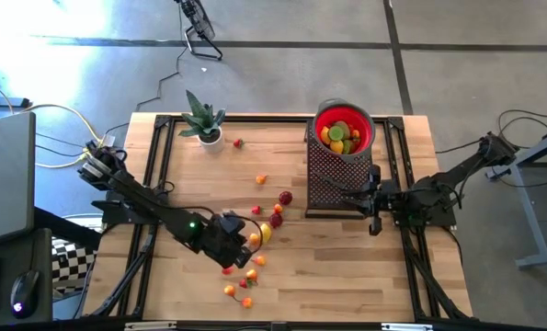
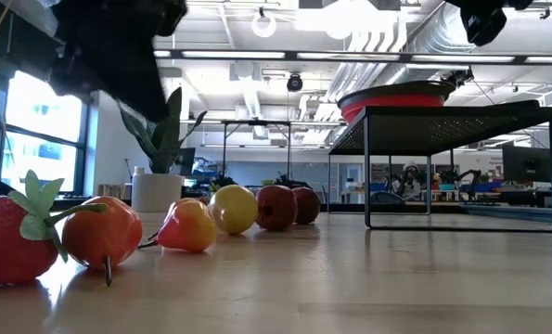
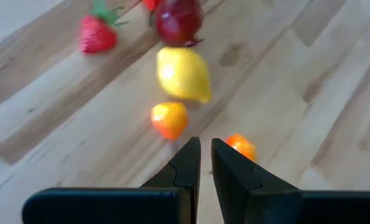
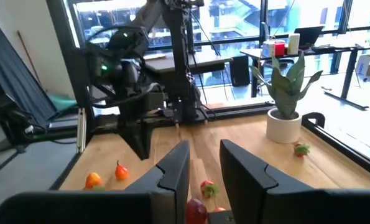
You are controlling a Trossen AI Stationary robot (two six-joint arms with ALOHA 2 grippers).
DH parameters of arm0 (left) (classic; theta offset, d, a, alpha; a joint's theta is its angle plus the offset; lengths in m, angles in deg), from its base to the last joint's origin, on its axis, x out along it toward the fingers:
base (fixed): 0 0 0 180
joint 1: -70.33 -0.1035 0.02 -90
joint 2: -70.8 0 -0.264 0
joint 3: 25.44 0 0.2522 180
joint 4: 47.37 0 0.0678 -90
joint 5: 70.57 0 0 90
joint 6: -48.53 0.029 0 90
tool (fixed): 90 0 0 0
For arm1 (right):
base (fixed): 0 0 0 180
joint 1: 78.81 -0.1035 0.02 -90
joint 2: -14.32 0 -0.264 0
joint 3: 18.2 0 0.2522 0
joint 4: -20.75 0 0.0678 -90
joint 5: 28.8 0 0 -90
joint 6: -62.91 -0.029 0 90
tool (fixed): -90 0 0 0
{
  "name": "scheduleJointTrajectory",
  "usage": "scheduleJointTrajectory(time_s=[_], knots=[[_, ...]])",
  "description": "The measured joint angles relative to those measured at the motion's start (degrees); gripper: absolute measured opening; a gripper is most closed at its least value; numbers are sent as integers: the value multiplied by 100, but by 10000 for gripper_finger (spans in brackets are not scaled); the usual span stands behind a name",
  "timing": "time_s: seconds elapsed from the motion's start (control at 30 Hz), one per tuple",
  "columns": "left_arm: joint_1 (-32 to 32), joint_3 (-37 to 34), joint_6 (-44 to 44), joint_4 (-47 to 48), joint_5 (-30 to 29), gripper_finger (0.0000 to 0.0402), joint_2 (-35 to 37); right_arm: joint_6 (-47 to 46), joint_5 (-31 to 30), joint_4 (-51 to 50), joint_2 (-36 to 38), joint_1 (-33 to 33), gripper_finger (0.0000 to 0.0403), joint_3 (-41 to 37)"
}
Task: Pick & Place Fruit
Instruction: Put the pear into the strainer bowl on the shelf
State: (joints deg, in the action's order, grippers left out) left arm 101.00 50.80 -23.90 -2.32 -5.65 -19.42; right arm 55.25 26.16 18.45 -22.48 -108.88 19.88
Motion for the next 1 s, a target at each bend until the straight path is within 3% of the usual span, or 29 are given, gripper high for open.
scheduleJointTrajectory(time_s=[0.17,0.3,0.47,0.67,1.0], knots=[[10,795,-97,691,418,37,-474,31,1,-134,15,3,81,0],[11,1351,-42,1430,1099,37,-676,38,1,-249,18,7,81,2],[8,1476,4,1632,2235,37,-734,38,4,-343,15,6,81,2],[11,1476,11,1985,3111,37,-732,38,3,-444,11,7,81,2],[8,1473,793,2662,3273,47,-732,37,4,-441,11,7,81,2]])
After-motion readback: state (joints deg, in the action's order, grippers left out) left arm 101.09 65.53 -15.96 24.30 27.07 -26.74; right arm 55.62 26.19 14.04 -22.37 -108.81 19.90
